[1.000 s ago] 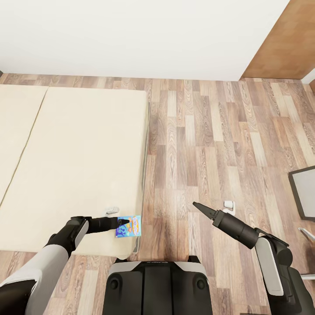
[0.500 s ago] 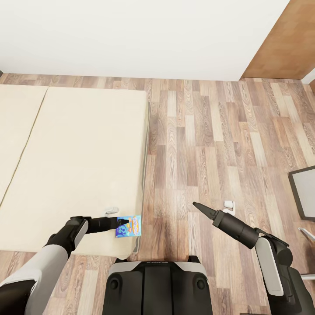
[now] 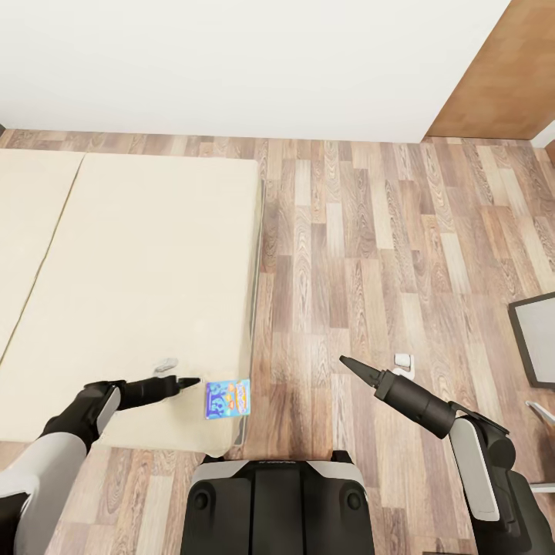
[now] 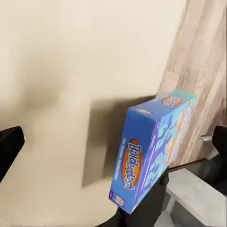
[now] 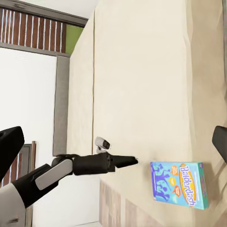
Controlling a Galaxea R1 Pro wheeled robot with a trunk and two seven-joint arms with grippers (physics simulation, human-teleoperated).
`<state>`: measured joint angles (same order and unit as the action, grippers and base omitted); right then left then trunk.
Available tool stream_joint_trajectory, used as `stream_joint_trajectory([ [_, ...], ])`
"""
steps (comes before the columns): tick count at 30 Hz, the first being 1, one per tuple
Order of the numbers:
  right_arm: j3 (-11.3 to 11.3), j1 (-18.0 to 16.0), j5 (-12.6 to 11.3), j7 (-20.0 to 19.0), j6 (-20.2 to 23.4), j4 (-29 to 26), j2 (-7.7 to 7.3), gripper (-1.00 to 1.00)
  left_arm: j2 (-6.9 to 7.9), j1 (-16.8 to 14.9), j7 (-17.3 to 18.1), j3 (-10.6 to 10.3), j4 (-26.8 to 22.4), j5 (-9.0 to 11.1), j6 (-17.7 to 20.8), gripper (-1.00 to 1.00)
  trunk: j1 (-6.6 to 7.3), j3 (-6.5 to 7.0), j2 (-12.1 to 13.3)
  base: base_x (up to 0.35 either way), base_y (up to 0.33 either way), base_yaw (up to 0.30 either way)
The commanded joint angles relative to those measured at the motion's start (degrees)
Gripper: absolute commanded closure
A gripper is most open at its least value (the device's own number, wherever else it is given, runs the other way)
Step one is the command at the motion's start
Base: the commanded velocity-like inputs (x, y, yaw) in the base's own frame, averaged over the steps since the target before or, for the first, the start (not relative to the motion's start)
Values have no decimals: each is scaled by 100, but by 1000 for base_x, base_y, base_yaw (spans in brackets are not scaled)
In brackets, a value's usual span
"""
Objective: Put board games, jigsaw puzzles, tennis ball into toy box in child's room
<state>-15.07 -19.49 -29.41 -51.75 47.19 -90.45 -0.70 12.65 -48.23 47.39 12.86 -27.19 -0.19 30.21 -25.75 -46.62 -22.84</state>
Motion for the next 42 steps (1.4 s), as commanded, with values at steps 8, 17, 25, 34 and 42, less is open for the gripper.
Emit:
stream_joint_trajectory([
  [8,2,-3,2,5,16,1,5,-100,709,-2,1310,247,-9,-4,70,-100,-3,-6,-8,0,0,0],
  [17,26,-3,13,42,-6,7,29,-100,1216,6,3251,244,-11,-23,87,-100,-3,-6,-8,0,0,0],
  [25,34,105,7,41,-8,8,81,-100,1252,11,3634,241,-14,-16,66,-100,-3,-6,-8,0,0,0],
  [34,15,260,5,45,-230,77,42,-100,1249,17,4194,235,-14,-39,29,-100,-3,-6,-8,0,0,0],
  [42,13,287,2,29,-528,136,20,-100,1249,28,4239,231,-9,-62,20,-100,-3,-6,-8,0,0,0],
])
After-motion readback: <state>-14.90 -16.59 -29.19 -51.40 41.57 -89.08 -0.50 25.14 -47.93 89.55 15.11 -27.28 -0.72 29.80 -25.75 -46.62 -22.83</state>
